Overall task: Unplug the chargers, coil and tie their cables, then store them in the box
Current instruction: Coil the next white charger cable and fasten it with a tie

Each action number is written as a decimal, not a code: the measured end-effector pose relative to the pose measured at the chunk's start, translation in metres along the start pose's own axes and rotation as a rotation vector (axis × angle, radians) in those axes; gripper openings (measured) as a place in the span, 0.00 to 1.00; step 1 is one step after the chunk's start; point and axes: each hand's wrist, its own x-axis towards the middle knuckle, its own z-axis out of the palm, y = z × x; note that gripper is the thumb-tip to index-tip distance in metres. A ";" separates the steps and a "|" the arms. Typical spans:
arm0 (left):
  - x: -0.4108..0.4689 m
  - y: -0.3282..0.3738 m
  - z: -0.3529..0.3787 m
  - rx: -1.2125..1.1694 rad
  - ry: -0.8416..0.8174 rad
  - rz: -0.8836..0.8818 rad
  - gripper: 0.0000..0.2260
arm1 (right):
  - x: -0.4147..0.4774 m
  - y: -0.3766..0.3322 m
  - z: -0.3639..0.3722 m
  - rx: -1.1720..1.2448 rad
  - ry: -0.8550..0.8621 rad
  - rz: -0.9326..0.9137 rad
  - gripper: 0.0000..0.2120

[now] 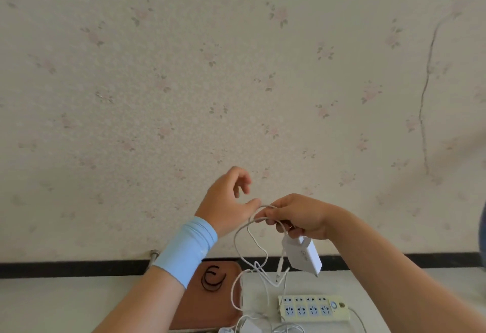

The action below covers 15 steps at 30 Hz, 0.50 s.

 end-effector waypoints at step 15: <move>0.002 -0.006 -0.013 0.181 -0.255 -0.050 0.09 | -0.002 -0.005 0.015 0.134 -0.286 -0.009 0.19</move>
